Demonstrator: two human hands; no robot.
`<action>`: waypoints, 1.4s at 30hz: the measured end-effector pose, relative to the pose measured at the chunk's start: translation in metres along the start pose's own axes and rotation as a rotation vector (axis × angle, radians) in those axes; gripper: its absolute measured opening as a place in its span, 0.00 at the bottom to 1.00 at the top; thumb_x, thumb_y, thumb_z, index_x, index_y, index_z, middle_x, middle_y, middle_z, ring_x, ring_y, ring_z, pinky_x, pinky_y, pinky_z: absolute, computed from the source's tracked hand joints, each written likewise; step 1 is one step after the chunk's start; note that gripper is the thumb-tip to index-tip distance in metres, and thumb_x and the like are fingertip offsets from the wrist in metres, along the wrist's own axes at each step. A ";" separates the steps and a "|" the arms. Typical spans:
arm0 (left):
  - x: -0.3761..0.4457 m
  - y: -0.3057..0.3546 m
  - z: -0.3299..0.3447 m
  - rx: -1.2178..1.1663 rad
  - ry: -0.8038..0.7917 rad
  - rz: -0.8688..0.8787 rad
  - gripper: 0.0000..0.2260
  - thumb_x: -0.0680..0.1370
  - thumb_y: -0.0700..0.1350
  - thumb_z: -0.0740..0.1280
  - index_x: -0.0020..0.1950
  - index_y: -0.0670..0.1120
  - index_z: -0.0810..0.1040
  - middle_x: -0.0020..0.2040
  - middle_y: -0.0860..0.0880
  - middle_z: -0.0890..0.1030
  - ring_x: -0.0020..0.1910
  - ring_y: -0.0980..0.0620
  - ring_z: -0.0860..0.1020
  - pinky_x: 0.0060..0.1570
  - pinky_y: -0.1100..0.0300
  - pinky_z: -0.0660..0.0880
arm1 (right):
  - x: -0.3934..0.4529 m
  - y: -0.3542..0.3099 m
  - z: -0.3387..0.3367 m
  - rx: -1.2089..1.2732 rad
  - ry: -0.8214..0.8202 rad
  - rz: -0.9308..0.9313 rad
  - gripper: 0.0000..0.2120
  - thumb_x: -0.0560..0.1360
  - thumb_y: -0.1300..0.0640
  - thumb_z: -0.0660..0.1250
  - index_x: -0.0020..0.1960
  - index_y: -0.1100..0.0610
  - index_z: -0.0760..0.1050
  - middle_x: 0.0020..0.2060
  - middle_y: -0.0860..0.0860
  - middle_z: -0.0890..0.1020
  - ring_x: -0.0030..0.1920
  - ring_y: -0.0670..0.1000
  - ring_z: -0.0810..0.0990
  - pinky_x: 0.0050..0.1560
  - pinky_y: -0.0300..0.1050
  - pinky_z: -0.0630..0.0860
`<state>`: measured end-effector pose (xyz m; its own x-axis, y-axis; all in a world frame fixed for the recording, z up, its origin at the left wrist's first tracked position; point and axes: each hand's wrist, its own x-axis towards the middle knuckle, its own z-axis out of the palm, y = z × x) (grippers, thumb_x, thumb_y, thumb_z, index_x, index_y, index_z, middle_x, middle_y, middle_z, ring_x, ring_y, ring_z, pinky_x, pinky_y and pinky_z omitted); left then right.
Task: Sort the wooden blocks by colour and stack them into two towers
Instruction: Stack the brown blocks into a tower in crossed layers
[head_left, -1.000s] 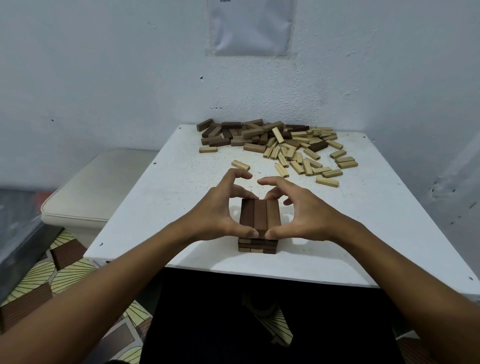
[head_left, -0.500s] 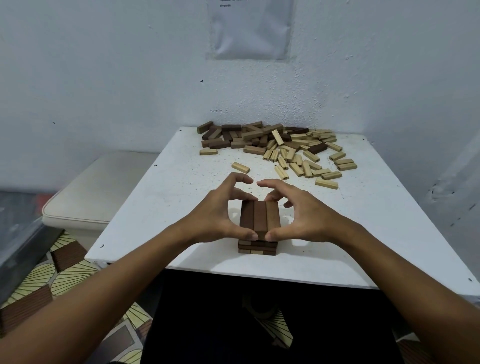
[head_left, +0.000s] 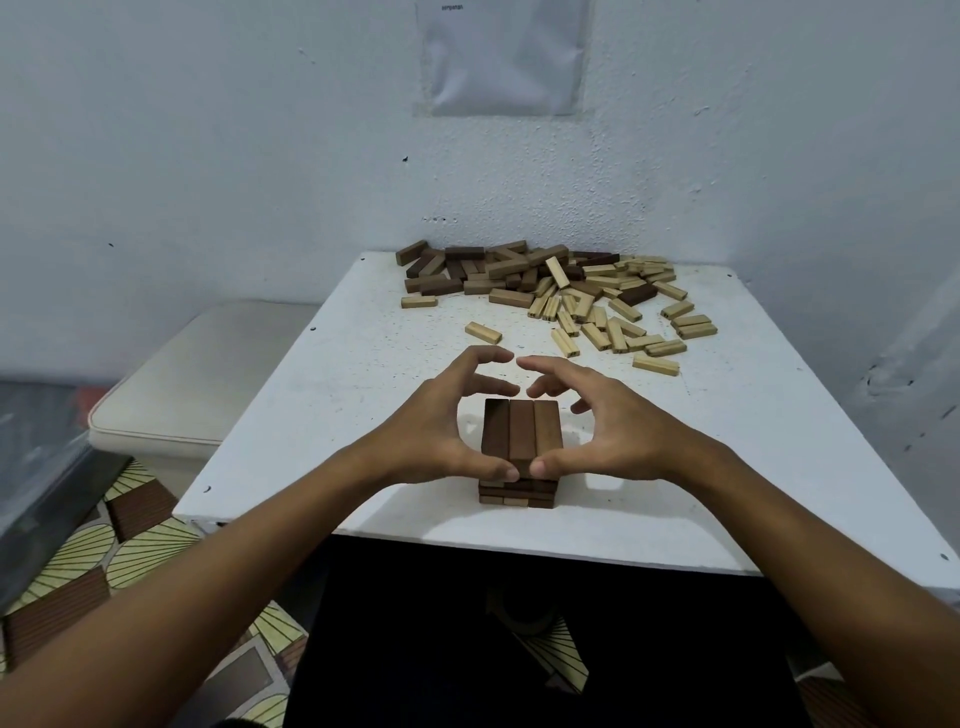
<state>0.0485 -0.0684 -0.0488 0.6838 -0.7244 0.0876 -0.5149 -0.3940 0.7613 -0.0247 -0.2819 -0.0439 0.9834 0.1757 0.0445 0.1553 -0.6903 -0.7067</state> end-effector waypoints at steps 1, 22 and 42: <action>0.000 -0.001 -0.001 0.007 0.003 0.005 0.44 0.62 0.48 0.83 0.71 0.57 0.61 0.64 0.55 0.77 0.65 0.67 0.69 0.60 0.71 0.62 | -0.001 -0.001 0.000 0.010 0.002 -0.002 0.44 0.62 0.41 0.75 0.73 0.36 0.59 0.61 0.42 0.74 0.64 0.42 0.70 0.59 0.41 0.68; -0.006 -0.011 -0.012 0.003 0.047 -0.004 0.41 0.61 0.54 0.79 0.70 0.59 0.66 0.60 0.62 0.80 0.63 0.64 0.73 0.61 0.64 0.67 | -0.012 0.010 -0.009 0.116 0.038 0.029 0.45 0.61 0.47 0.76 0.73 0.38 0.60 0.58 0.41 0.78 0.61 0.41 0.74 0.58 0.39 0.74; -0.007 -0.012 -0.014 0.018 0.041 0.003 0.37 0.63 0.54 0.80 0.69 0.60 0.69 0.60 0.62 0.80 0.62 0.68 0.73 0.60 0.65 0.66 | -0.011 0.014 -0.007 0.134 0.042 0.022 0.43 0.63 0.49 0.77 0.72 0.38 0.61 0.57 0.40 0.78 0.60 0.41 0.75 0.58 0.42 0.75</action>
<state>0.0575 -0.0511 -0.0501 0.7025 -0.7021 0.1163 -0.5260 -0.4022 0.7494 -0.0326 -0.2984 -0.0494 0.9899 0.1305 0.0555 0.1228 -0.5930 -0.7958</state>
